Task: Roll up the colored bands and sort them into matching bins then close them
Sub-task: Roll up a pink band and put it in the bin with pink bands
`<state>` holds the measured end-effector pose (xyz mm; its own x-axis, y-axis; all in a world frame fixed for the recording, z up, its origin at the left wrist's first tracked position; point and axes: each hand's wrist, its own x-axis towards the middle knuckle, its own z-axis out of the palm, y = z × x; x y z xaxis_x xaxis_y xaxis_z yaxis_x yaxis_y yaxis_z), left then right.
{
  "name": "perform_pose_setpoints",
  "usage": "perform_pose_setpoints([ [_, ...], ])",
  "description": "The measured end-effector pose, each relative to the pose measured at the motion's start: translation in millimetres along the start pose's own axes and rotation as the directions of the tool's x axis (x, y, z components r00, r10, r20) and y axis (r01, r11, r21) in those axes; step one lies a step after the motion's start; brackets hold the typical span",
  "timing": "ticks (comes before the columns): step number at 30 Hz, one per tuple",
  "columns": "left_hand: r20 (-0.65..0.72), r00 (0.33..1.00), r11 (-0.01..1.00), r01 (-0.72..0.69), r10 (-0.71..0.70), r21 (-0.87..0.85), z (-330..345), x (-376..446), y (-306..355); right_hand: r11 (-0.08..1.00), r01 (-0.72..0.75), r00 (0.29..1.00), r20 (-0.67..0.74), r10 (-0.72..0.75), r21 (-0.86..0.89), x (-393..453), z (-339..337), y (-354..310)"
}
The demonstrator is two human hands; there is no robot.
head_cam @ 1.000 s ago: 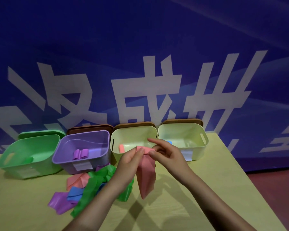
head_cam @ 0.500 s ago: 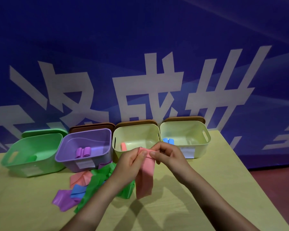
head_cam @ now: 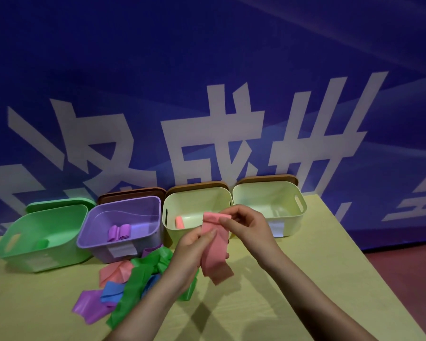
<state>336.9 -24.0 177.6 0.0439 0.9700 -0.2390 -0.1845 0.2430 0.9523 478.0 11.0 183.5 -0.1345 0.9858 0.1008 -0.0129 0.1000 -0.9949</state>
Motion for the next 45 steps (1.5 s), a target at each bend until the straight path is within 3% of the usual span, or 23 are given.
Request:
perform_pose_setpoints([
  [4,-0.026,0.999,0.999,-0.034,0.034,-0.022,4,0,-1,0.986,0.101,0.993,-0.045,-0.108,-0.130,-2,-2,7],
  [9,-0.083,0.995,0.998,-0.051,0.047,-0.039,1,4,-2,0.908,0.275,0.961,0.076,-0.265,-0.316,-2,-10,9],
  [14,-0.033,0.996,0.996,-0.083,0.084,0.007,0,-1,2,0.961,0.132,0.972,0.222,-0.078,-0.241,4,-21,2],
  [17,-0.077,0.992,0.995,-0.094,0.097,0.045,0,-2,-1,0.990,0.039,0.964,0.266,-0.001,-0.139,1,-22,0],
  [23,-0.060,0.982,0.958,-0.162,0.181,0.235,-4,-4,0,0.992,-0.112,0.966,0.242,0.097,0.051,-10,-15,3],
  [27,-0.041,0.977,0.931,-0.188,0.211,0.313,-4,-5,-1,0.996,-0.088,0.978,0.190,0.088,-0.007,-12,-6,4],
  [33,-0.038,0.997,0.997,-0.066,0.068,0.042,-7,-5,0,0.997,-0.076,0.987,0.142,0.070,0.031,-12,-4,1],
  [36,0.005,0.998,0.997,-0.070,0.070,0.021,-4,-6,-1,0.990,-0.082,0.988,0.143,0.065,0.115,-12,-3,-4],
  [41,-0.058,0.983,0.973,-0.162,0.173,0.164,-1,-6,-2,0.990,-0.094,0.982,0.174,0.075,0.105,-12,-3,-6],
  [45,-0.010,0.944,0.885,-0.305,0.329,0.352,-4,-8,-1,0.992,-0.087,0.979,0.193,0.067,0.096,-13,-5,-6],
])
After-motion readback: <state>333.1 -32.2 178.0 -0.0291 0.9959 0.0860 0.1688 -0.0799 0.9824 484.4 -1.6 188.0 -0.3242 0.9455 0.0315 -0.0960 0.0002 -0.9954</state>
